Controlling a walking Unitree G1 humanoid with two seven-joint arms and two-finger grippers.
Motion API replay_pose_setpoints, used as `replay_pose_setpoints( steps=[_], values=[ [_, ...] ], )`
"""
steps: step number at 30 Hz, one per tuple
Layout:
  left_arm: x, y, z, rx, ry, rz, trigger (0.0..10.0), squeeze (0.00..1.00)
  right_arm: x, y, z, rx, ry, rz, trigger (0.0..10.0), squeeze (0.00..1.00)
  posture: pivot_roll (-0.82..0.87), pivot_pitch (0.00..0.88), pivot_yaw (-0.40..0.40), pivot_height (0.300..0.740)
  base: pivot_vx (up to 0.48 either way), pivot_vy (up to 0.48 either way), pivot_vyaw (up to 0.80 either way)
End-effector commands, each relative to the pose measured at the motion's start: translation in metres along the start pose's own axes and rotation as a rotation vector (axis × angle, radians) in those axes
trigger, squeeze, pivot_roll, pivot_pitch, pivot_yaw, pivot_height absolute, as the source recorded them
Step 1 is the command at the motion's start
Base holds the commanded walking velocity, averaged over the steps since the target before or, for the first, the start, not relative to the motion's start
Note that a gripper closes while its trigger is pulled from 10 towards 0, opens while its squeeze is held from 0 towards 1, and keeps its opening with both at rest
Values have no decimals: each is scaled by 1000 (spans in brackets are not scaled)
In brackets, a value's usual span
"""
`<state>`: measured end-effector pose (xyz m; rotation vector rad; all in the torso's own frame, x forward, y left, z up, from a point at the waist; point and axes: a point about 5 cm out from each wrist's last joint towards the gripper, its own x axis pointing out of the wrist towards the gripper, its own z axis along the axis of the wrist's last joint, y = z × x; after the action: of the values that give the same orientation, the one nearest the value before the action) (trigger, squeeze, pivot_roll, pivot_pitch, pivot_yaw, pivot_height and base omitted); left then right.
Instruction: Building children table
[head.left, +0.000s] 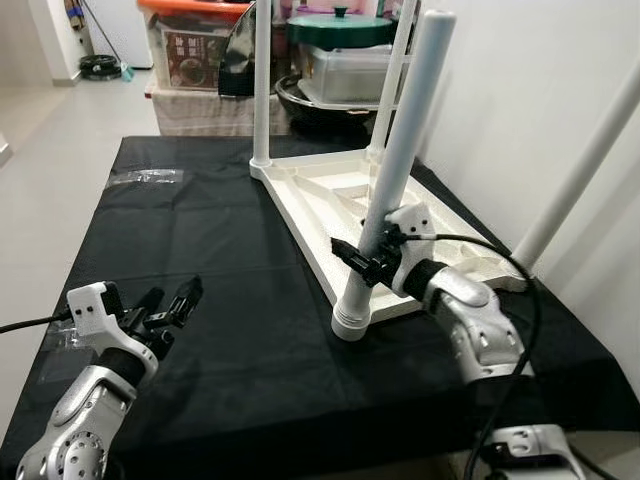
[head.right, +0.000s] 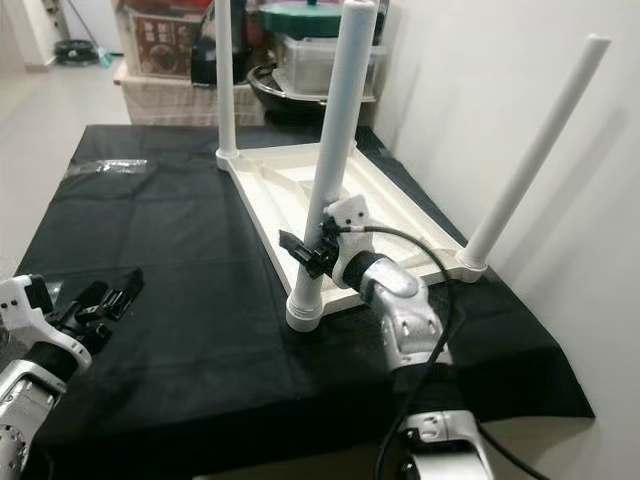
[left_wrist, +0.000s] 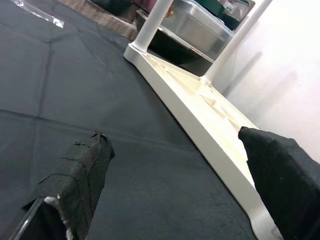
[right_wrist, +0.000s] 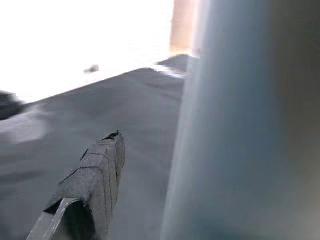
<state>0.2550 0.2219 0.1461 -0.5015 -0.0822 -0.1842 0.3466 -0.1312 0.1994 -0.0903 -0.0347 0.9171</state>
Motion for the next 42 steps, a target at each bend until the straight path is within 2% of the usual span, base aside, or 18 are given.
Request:
replay_pose_setpoints(
  steps=[1,8,9,15,16,18,19,22,25,26,29,31,33,34,39,40,41,42],
  values=[
    [1,0,-1,3,0,-3,10000,0,5,-1,-3,7,16,119,10000,0,15,0,-118,740,0,0,0],
    [0,-1,2,10,-8,1,10000,0,22,25,-4,55,-47,443,9686,0,39,0,-127,740,0,0,0],
    [-1,0,2,11,-7,3,10000,0,23,34,-3,55,-68,494,6549,0,41,0,-125,740,0,0,0],
    [-2,0,2,11,-5,4,10000,0,22,48,0,55,-104,568,5451,0,36,0,-119,740,0,0,0],
    [-2,0,1,11,-3,3,10000,0,20,57,3,59,-132,600,2745,0,27,0,-114,740,0,0,0],
    [-2,0,1,11,-3,3,10000,0,20,57,3,59,-132,600,2745,0,27,0,-114,740,0,0,0],
    [-1,-1,1,9,0,-1,10000,0,14,67,4,64,-165,632,0,0,12,0,-106,740,0,0,0],
    [1,-1,0,7,3,-6,10000,0,10,73,2,66,-187,607,0,0,8,0,-104,740,0,0,0],
    [2,-2,-2,4,8,-11,10000,0,12,56,-18,44,-134,253,0,0,-10,0,-95,740,0,0,0],
    [2,-2,-2,2,10,-12,10000,0,9,41,-32,14,-63,4,0,0,-16,0,-93,740,0,0,0],
    [2,-2,-3,1,11,-12,10000,0,5,32,-40,-11,-17,-147,0,0,-17,0,-92,740,0,0,0],
    [1,-1,-3,-1,15,-10,10000,0,-28,3,-58,-136,234,-784,0,0,-34,0,-88,740,0,0,0],
    [1,-1,-3,-1,15,-10,10000,0,-28,3,-58,-136,234,-784,0,0,-34,0,-88,740,0,0,0],
    [2,-2,-4,-4,16,-10,10000,0,-48,5,-56,-133,271,-1042,0,0,-37,0,-85,740,0,0,0],
    [2,-3,-5,-9,19,-11,10000,0,-53,20,-52,-61,254,-1089,0,0,-45,0,-78,740,0,0,0],
    [3,-3,-6,-10,21,-14,10000,0,-46,27,-48,-34,237,-1047,6235,0,-45,0,-78,740,0,0,0],
    [3,-3,-6,-10,21,-14,10000,0,-46,27,-48,-34,237,-1047,6235,0,-45,0,-78,740,0,0,0],
    [3,-3,-6,-10,21,-15,10000,0,-35,32,-39,-18,156,-966,10000,82,-43,0,-79,740,0,0,0]
  ],
)
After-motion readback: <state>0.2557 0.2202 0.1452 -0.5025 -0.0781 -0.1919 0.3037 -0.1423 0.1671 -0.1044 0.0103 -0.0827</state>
